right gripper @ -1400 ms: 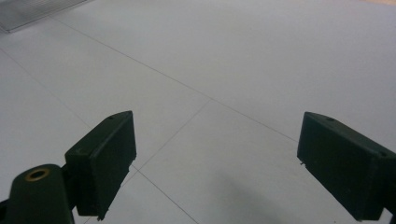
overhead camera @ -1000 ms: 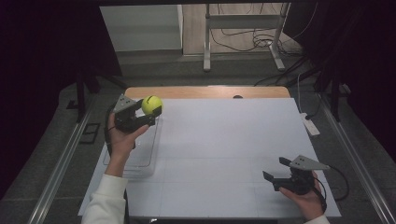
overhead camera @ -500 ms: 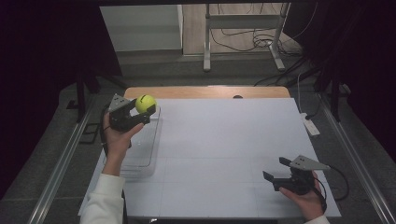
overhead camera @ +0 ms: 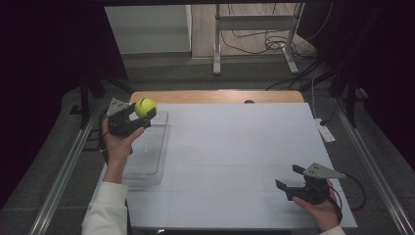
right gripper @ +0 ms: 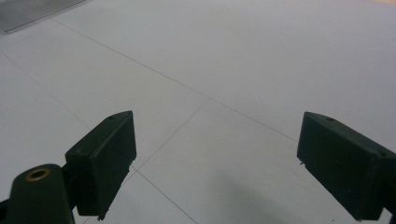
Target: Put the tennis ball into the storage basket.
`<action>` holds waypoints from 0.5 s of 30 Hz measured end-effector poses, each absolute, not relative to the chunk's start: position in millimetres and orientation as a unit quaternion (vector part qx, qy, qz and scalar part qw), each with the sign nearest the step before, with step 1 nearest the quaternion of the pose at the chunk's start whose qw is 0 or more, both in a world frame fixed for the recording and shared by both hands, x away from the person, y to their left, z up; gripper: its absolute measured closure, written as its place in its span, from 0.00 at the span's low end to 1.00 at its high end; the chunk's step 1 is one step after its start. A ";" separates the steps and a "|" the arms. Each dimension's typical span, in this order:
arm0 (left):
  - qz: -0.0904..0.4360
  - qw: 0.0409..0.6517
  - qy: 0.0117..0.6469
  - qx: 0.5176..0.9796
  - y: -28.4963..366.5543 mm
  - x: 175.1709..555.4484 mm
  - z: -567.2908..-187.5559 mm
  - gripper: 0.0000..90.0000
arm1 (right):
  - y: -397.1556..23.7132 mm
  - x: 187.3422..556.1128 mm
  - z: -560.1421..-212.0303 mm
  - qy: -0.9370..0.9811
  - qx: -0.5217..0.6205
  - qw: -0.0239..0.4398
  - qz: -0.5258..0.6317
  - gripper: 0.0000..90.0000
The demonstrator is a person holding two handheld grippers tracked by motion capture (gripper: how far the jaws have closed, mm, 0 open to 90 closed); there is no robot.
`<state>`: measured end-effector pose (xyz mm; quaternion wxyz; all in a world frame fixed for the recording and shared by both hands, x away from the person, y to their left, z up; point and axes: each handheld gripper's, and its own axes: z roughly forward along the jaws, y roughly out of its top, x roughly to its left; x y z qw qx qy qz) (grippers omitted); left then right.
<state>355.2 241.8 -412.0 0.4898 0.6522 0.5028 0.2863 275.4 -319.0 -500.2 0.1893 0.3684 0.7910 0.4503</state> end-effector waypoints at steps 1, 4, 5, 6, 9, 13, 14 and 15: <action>0.286 0.490 0.505 0.651 243.1 355.6 -412.4 0.30 | -319.0 275.5 -500.2 0.791 0.368 0.189 0.450 0.14; 0.287 0.489 0.509 0.648 247.3 356.5 -413.2 0.30 | -319.0 275.4 -500.1 0.791 0.369 0.190 0.450 0.14; 0.289 0.487 0.511 0.647 249.5 356.5 -413.0 0.30 | -319.0 275.5 -500.1 0.791 0.368 0.190 0.450 0.14; 0.290 0.487 0.512 0.645 250.8 356.5 -412.9 0.30 | -319.0 275.5 -500.3 0.791 0.369 0.190 0.450 0.14; 0.292 0.489 0.516 0.641 255.7 356.2 -412.3 0.30 | -319.0 275.7 -500.5 0.791 0.369 0.190 0.449 0.14; 0.297 0.487 0.523 0.634 262.3 355.6 -412.1 0.30 | -318.9 275.3 -500.2 0.791 0.368 0.191 0.449 0.14; 0.298 0.486 0.524 0.633 263.7 355.6 -412.3 0.30 | -319.0 275.3 -500.1 0.791 0.368 0.191 0.449 0.14; 0.299 0.485 0.526 0.631 264.7 355.5 -412.4 0.30 | -319.1 275.3 -500.0 0.791 0.368 0.191 0.449 0.14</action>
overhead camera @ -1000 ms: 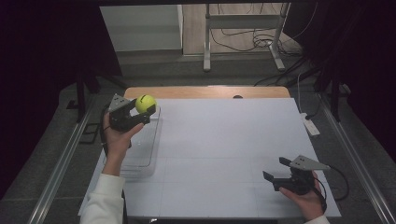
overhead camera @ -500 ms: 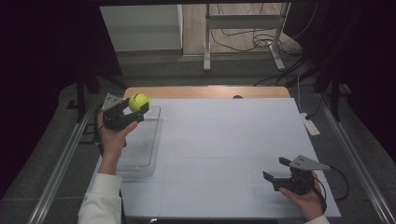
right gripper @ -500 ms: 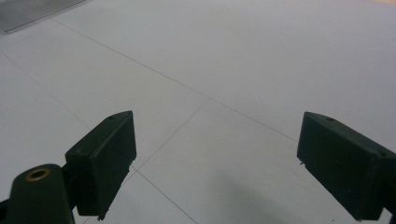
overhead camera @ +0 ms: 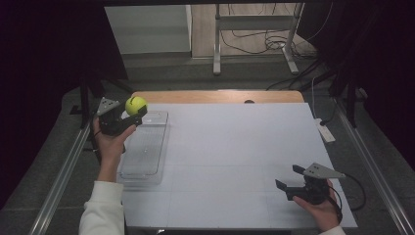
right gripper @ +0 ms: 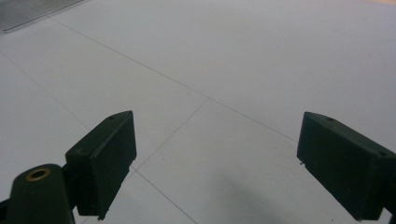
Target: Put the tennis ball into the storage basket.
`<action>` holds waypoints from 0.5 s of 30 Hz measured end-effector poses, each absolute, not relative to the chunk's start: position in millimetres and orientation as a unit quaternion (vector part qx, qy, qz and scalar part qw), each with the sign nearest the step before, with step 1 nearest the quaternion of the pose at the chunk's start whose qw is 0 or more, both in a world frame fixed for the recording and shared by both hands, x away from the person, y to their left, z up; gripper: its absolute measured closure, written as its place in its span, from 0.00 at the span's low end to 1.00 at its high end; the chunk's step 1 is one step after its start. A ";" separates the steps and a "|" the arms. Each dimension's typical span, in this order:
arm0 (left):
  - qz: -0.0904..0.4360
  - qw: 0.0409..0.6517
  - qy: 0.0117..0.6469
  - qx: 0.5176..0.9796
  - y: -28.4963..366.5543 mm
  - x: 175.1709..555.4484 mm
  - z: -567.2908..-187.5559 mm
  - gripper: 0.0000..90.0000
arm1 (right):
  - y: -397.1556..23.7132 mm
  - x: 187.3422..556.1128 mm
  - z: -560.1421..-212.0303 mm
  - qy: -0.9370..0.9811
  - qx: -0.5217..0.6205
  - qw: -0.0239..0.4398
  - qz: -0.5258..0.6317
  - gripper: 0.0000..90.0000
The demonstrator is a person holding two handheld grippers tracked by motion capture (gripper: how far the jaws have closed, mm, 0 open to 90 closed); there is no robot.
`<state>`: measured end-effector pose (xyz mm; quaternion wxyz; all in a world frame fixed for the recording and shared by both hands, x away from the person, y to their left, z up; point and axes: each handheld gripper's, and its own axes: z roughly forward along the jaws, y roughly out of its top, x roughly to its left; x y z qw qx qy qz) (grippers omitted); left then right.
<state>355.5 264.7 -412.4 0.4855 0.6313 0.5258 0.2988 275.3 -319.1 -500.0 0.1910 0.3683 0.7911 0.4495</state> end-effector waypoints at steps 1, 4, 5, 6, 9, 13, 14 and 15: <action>0.300 0.485 0.526 0.631 265.5 355.5 -412.5 0.30 | -319.1 275.3 -500.0 0.791 0.368 0.191 0.450 0.14; 0.301 0.484 0.529 0.629 268.0 355.3 -412.6 0.30 | -318.9 275.1 -500.0 0.791 0.368 0.191 0.449 0.14; 0.302 0.483 0.530 0.628 268.7 355.2 -412.7 0.30 | -318.9 275.1 -500.0 0.791 0.368 0.191 0.449 0.14; 0.302 0.483 0.530 0.628 268.7 355.2 -412.7 0.30 | -318.9 275.1 -500.0 0.791 0.368 0.191 0.449 0.14; 0.305 0.480 0.530 0.629 269.3 355.5 -413.2 0.30 | -318.8 275.3 -500.2 0.791 0.368 0.191 0.449 0.14; 0.305 0.479 0.531 0.629 269.3 355.8 -413.8 0.30 | -318.9 275.3 -500.0 0.791 0.369 0.191 0.449 0.14; 0.305 0.478 0.531 0.630 268.9 356.0 -414.0 0.30 | -319.0 275.2 -499.9 0.791 0.369 0.191 0.449 0.14; 0.304 0.477 0.531 0.631 268.3 356.4 -414.3 0.30 | -319.0 275.2 -500.0 0.791 0.369 0.191 0.449 0.14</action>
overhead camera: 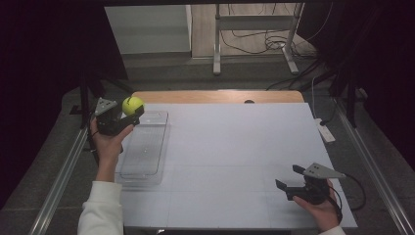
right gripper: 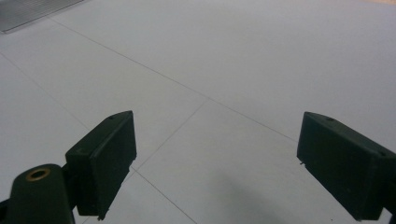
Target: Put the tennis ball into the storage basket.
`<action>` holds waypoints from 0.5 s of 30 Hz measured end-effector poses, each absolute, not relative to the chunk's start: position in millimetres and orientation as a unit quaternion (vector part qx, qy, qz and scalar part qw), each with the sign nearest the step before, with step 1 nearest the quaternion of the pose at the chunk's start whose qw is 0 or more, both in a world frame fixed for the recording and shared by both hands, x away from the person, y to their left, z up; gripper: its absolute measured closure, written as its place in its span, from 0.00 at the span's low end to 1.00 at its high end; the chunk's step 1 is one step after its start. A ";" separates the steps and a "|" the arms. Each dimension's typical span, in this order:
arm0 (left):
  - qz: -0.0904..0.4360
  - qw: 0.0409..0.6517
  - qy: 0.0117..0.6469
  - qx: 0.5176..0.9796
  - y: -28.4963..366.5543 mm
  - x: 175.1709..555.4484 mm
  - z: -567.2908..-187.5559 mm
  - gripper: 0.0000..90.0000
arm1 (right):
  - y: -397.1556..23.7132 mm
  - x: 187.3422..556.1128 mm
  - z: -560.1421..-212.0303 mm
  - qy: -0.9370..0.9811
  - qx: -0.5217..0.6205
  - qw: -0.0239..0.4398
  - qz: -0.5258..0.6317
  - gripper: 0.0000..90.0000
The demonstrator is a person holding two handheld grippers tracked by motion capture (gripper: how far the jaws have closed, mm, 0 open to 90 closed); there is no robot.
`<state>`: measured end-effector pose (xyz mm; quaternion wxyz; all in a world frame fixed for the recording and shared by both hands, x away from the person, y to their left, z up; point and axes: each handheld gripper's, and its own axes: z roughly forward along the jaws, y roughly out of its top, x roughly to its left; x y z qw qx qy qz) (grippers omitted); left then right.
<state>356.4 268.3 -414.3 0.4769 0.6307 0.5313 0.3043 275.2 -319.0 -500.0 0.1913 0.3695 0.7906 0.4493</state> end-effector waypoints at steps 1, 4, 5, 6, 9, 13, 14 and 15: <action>0.304 0.476 0.531 0.632 267.9 357.1 -414.5 0.30 | -319.0 275.2 -499.9 0.790 0.370 0.191 0.449 0.14; 0.303 0.472 0.530 0.636 264.7 360.6 -415.4 0.30 | -319.0 275.0 -499.9 0.790 0.371 0.191 0.449 0.14; 0.303 0.468 0.530 0.639 263.5 362.1 -416.2 0.30 | -319.1 274.9 -500.0 0.790 0.371 0.191 0.449 0.14; 0.303 0.466 0.531 0.640 263.0 363.5 -417.1 0.30 | -319.2 275.0 -500.1 0.790 0.371 0.191 0.450 0.14; 0.299 0.459 0.537 0.641 262.9 368.6 -419.6 0.30 | -319.8 274.9 -499.9 0.790 0.371 0.191 0.450 0.14; 0.299 0.447 0.544 0.644 264.7 374.2 -419.1 0.30 | -320.1 274.5 -499.1 0.789 0.370 0.191 0.451 0.14; 0.298 0.445 0.546 0.644 265.7 375.4 -418.3 0.30 | -320.0 274.3 -498.9 0.789 0.370 0.191 0.451 0.14; 0.298 0.444 0.547 0.644 266.7 376.6 -418.1 0.30 | -319.7 274.3 -498.7 0.790 0.369 0.192 0.452 0.14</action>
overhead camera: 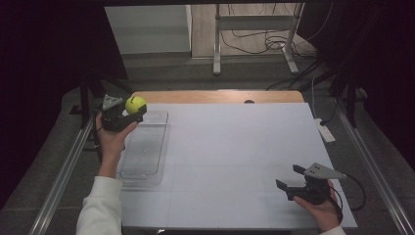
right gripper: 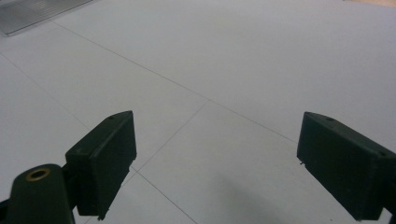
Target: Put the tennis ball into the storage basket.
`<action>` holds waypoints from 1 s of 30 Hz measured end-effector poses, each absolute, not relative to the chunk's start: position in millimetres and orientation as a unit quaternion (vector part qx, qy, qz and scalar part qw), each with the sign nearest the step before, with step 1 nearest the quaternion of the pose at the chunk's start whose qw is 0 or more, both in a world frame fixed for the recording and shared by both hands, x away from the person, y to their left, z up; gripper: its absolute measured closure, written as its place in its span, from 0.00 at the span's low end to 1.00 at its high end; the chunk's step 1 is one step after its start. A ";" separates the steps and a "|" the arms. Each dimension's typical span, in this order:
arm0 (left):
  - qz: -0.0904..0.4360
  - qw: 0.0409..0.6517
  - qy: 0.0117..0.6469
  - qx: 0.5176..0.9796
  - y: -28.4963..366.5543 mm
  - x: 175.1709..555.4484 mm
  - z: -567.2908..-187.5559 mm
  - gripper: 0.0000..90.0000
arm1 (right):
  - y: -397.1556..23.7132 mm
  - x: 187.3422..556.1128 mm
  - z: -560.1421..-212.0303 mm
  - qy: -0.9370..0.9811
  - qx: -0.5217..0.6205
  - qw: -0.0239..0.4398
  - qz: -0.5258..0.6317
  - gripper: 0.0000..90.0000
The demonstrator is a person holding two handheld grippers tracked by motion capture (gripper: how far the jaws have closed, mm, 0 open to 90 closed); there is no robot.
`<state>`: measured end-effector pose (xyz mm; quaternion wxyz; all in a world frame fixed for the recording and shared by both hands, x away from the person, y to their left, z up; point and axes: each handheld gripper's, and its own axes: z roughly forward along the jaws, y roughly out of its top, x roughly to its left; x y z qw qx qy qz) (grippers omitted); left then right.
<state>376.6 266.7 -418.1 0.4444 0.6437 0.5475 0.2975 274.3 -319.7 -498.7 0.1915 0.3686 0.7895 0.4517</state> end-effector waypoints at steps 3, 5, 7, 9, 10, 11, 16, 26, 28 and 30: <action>0.294 0.438 0.555 0.643 269.9 380.3 -419.2 0.30 | -319.2 274.2 -498.6 0.790 0.368 0.191 0.451 0.14; 0.293 0.433 0.559 0.643 272.1 382.8 -420.7 0.30 | -319.2 274.2 -498.6 0.790 0.368 0.191 0.451 0.14; 0.289 0.431 0.562 0.644 274.0 384.9 -422.7 0.30 | -319.3 274.2 -498.7 0.790 0.368 0.191 0.451 0.14; 0.287 0.426 0.566 0.644 275.4 387.5 -425.2 0.30 | -319.4 274.4 -498.8 0.790 0.369 0.191 0.451 0.14; 0.286 0.424 0.569 0.645 276.0 388.8 -426.5 0.30 | -319.4 274.5 -498.9 0.790 0.369 0.191 0.451 0.14; 0.284 0.421 0.570 0.646 276.6 390.2 -427.7 0.30 | -319.4 274.5 -499.0 0.790 0.369 0.191 0.450 0.14; 0.281 0.408 0.577 0.650 278.7 395.7 -432.9 0.30 | -319.4 274.4 -498.9 0.790 0.369 0.191 0.451 0.14; 0.278 0.385 0.583 0.659 279.8 402.3 -437.5 0.30 | -319.4 274.5 -499.0 0.790 0.369 0.191 0.450 0.14; 0.277 0.380 0.586 0.660 280.0 403.7 -438.6 0.30 | -319.3 274.5 -499.1 0.790 0.369 0.191 0.450 0.14; 0.275 0.376 0.589 0.661 280.5 405.6 -440.3 0.30 | -319.2 274.5 -499.0 0.790 0.369 0.192 0.450 0.14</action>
